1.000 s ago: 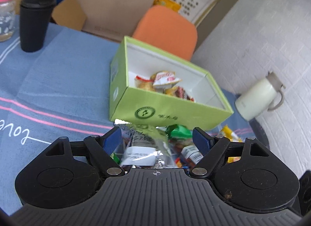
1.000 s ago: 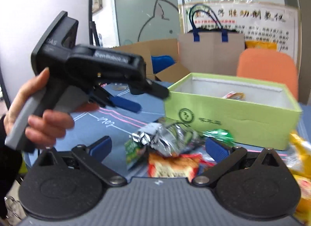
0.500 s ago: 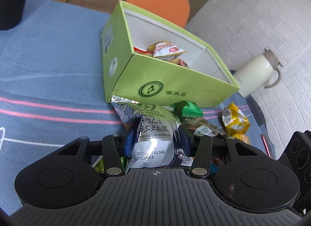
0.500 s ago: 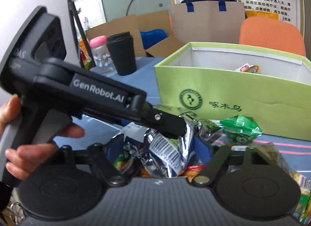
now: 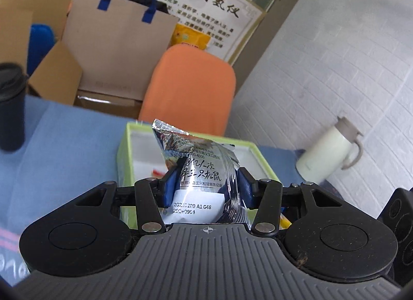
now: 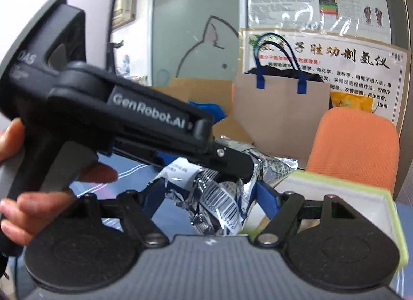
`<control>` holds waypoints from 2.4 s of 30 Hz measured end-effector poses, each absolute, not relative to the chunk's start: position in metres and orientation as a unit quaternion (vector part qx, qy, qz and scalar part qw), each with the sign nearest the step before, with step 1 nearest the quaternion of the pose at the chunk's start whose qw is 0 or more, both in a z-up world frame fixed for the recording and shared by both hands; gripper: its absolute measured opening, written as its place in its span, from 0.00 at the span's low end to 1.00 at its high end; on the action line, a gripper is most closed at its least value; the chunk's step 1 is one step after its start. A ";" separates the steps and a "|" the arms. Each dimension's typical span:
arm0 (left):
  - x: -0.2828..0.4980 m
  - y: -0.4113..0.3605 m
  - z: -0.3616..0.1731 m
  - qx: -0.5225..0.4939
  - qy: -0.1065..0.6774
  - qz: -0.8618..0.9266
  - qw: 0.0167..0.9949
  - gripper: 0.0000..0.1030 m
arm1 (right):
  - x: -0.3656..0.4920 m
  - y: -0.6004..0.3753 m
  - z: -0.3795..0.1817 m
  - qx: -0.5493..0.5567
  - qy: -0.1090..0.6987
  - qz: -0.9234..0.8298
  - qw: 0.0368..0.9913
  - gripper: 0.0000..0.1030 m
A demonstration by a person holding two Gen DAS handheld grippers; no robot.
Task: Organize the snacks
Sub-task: 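Grasp the silver foil snack bag with the left gripper, then drop the silver foil bag into the green box from the left gripper, then grasp the green pea snack bag with the left gripper, then release the green pea bag into the green box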
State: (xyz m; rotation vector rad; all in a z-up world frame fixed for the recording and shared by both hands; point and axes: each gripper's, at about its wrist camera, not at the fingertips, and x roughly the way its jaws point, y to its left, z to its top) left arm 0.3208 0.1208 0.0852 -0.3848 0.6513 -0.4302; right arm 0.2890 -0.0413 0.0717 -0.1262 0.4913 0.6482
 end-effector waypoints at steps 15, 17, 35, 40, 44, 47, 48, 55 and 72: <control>0.423 0.114 0.023 -0.186 0.360 -0.174 0.898 0.51 | 0.377 -0.048 0.023 -0.058 0.322 0.308 0.893 0.77; 0.415 0.115 0.031 -0.174 0.350 -0.163 0.906 0.54 | 0.370 -0.055 0.032 -0.053 0.312 0.302 0.899 0.79; 0.211 0.152 0.013 -0.193 0.354 -0.119 0.907 0.65 | 0.171 -0.055 0.025 -0.074 0.301 0.349 0.884 0.90; 0.198 0.169 -0.012 -0.236 0.392 -0.103 0.883 0.58 | 0.169 -0.016 0.008 -0.120 0.315 0.382 0.861 0.89; 0.205 0.173 -0.021 -0.266 0.406 -0.125 0.865 0.58 | 0.183 0.001 -0.006 -0.137 0.341 0.387 0.846 0.81; 0.212 0.169 -0.028 -0.257 0.417 -0.129 0.862 0.56 | 0.191 0.005 -0.016 -0.142 0.361 0.384 0.838 0.72; 0.213 0.167 -0.030 -0.254 0.415 -0.130 0.864 0.55 | 0.193 0.006 -0.019 -0.140 0.366 0.382 0.837 0.70; 0.209 0.159 -0.035 -0.239 0.419 -0.138 0.865 0.09 | 0.193 -0.002 -0.017 -0.115 0.360 0.381 0.844 0.40; 0.352 0.041 0.065 -0.213 0.354 -0.278 0.867 0.03 | 0.297 -0.112 0.071 -0.105 0.272 0.260 0.921 0.40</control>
